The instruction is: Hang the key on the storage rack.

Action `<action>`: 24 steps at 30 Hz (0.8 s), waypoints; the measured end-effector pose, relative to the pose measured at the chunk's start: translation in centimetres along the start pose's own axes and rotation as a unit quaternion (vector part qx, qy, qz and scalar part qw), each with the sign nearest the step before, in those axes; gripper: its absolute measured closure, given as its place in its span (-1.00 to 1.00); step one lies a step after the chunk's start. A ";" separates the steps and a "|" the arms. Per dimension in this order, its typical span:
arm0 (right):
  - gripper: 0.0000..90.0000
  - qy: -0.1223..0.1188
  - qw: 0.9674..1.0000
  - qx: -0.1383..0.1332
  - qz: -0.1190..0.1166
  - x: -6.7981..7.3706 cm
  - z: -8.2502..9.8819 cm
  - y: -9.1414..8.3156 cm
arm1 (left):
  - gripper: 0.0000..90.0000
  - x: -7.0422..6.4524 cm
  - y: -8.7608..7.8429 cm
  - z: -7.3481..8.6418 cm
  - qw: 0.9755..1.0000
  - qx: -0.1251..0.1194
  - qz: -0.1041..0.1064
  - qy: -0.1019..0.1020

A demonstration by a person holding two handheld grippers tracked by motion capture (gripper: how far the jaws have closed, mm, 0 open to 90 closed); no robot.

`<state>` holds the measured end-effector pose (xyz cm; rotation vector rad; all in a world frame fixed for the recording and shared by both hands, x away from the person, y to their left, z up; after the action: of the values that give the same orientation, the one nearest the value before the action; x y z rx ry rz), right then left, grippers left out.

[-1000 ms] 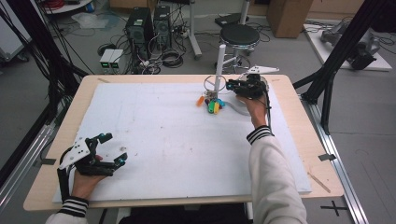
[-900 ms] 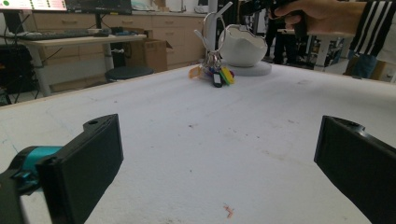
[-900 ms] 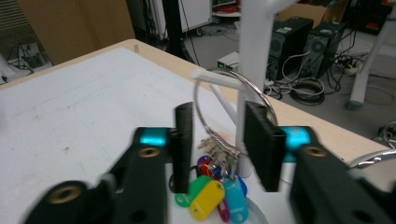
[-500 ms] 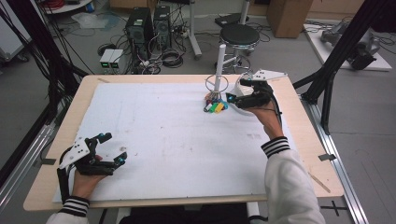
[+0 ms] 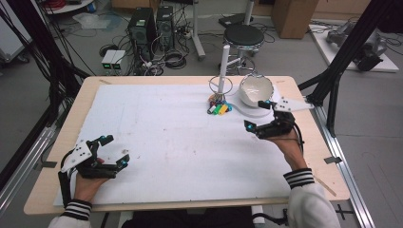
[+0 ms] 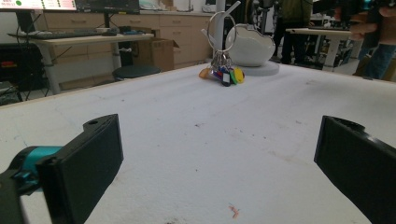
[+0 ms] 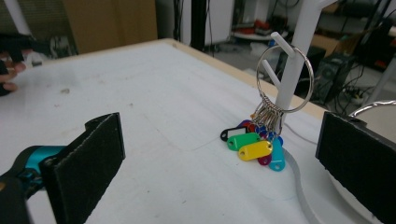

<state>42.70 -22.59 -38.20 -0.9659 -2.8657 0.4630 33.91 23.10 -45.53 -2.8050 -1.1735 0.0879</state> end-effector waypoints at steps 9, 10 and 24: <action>-0.98 0.034 0.999 -0.035 0.017 1.6 5.5 -2.0 | -0.96 0.0 -0.1 0.0 1.000 -0.005 -0.006 0.002; -0.98 0.032 0.999 -0.039 0.020 1.7 5.9 -2.2 | -0.96 0.0 -0.1 0.0 1.000 -0.004 -0.006 0.002; -0.98 0.036 0.997 -0.068 0.026 3.1 8.9 -2.7 | -0.96 0.0 -0.2 -0.1 1.000 -0.008 -0.010 0.005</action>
<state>37.15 -25.02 -45.88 -1.0570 -2.8434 0.2353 33.79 23.19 -45.46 -2.8021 -1.2059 0.0635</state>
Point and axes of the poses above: each handheld gripper's, and its own axes: y roughly forward along the jaws, z roughly out of its underside, x roughly to its left, the point moved 8 cm from there along y, roughly forward along the jaws, and after that the axes turned 3 degrees about x, right-handed, at the moved point
